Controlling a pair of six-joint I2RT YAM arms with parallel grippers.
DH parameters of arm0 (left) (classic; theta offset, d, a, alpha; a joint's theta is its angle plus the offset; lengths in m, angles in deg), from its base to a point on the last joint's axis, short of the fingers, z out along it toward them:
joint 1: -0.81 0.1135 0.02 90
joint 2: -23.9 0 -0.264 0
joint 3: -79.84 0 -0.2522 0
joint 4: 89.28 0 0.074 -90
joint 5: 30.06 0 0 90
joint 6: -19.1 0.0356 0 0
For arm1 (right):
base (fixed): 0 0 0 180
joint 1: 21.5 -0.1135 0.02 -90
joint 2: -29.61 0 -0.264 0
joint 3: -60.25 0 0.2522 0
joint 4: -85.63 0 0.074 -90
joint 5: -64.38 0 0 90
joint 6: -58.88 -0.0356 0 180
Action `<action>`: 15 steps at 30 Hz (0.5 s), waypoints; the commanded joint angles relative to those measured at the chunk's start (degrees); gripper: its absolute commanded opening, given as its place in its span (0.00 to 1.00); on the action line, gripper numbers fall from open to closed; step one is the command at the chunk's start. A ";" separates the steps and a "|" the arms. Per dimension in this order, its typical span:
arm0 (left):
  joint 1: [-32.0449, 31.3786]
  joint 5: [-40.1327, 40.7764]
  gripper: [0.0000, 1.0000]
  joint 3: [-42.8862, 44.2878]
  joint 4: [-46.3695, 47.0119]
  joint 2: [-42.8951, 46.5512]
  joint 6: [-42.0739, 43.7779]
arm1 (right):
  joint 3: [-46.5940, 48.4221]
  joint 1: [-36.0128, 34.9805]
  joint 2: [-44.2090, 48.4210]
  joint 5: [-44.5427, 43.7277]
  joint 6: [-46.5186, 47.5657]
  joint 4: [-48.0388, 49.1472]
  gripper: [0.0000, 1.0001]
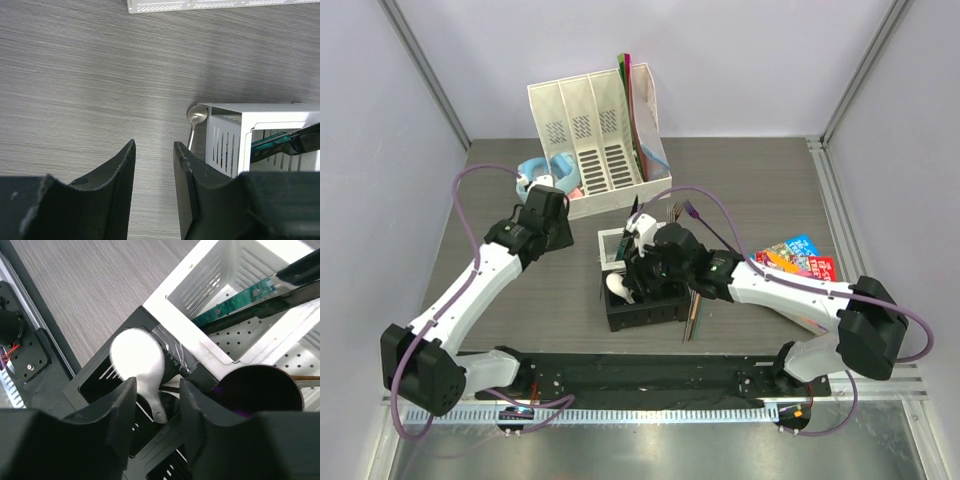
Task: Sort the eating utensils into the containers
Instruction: Place the spoon in the storage box.
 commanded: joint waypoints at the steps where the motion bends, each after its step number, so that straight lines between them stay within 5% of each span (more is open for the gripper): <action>1: 0.15 -0.63 0.37 0.39 2.03 -0.60 0.56 | -1.09 0.78 3.84 -7.22 0.44 2.50 0.52; 9: 0.15 -2.64 0.38 0.92 2.90 -2.09 1.27 | 3.57 1.13 9.28 -18.45 1.49 -1.54 0.56; 15: 0.15 -9.22 0.37 3.11 1.68 -5.87 3.02 | 4.10 9.63 15.26 -23.92 -4.73 -5.14 0.59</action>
